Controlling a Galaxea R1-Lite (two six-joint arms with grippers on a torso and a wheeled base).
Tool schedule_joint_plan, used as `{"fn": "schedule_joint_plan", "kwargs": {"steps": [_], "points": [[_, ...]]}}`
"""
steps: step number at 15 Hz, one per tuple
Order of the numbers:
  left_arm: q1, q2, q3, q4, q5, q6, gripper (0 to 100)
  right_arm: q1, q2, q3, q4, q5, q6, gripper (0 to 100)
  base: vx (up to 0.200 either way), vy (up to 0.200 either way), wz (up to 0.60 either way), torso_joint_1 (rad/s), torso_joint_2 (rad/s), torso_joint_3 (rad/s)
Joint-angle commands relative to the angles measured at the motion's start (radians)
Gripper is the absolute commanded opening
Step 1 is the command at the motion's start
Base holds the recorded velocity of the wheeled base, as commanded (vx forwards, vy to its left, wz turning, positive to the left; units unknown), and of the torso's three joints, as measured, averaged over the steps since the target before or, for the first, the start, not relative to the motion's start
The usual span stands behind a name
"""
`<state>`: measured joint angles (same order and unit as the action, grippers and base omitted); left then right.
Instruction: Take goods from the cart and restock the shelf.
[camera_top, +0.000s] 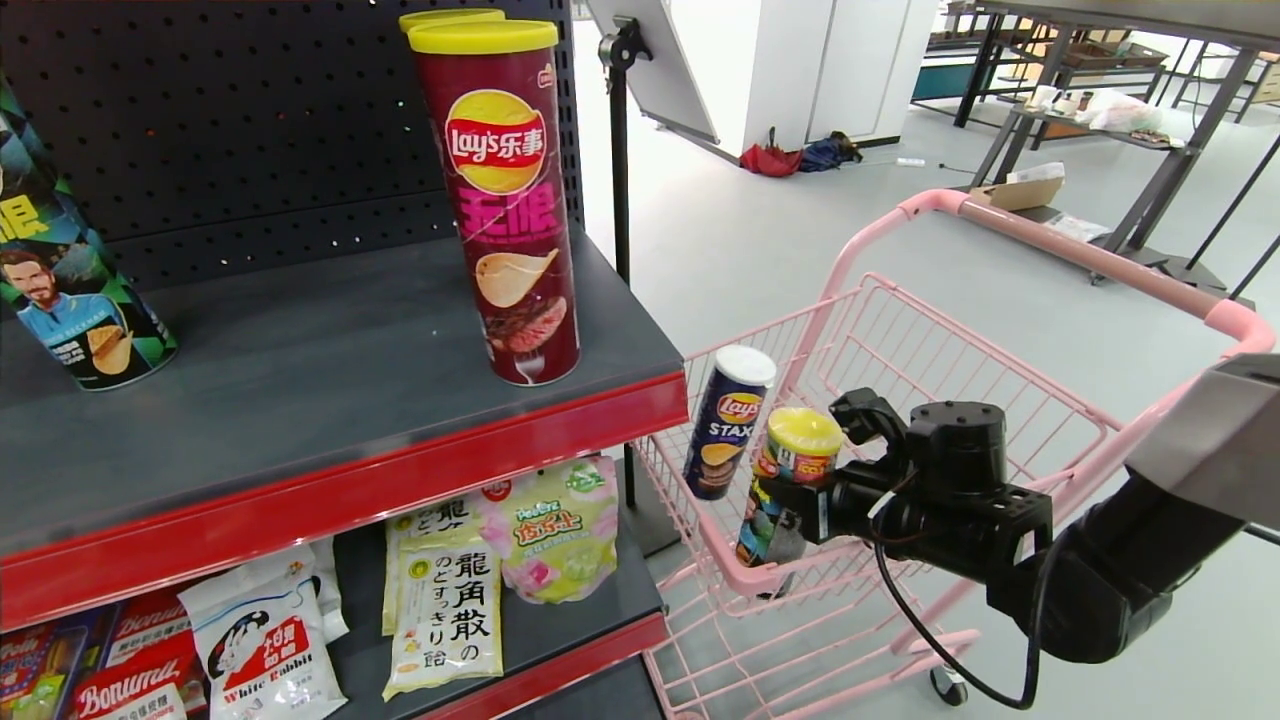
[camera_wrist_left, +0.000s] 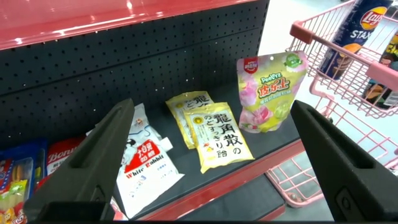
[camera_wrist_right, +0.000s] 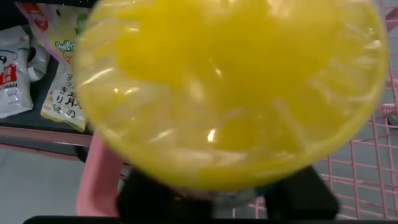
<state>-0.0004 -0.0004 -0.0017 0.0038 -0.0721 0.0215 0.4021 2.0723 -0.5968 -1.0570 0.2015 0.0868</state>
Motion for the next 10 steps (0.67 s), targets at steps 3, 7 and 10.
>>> {"fn": "schedule_joint_plan", "kwargs": {"steps": [3, 7, 10], "points": [[0.0, 0.0, 0.0, -0.001, 0.0, 0.0, 100, -0.002, -0.015, 0.012, 0.002, -0.019, -0.001, 0, 0.0, 0.0, 0.0, 0.0, 0.0, 0.0], [0.0, 0.0, 0.0, -0.001, 0.002, -0.002, 100, 0.003, -0.21, 0.048, 0.017, -0.059, -0.01, 0, 0.0, 0.0, 0.0, 0.0, 0.0, 0.0], [0.0, 0.0, 0.0, 0.001, 0.002, -0.003, 100, 0.004, -0.331, 0.058, 0.032, -0.06, -0.029, 0, 0.0, 0.0, 0.0, 0.0, 0.0, 0.0]]}}
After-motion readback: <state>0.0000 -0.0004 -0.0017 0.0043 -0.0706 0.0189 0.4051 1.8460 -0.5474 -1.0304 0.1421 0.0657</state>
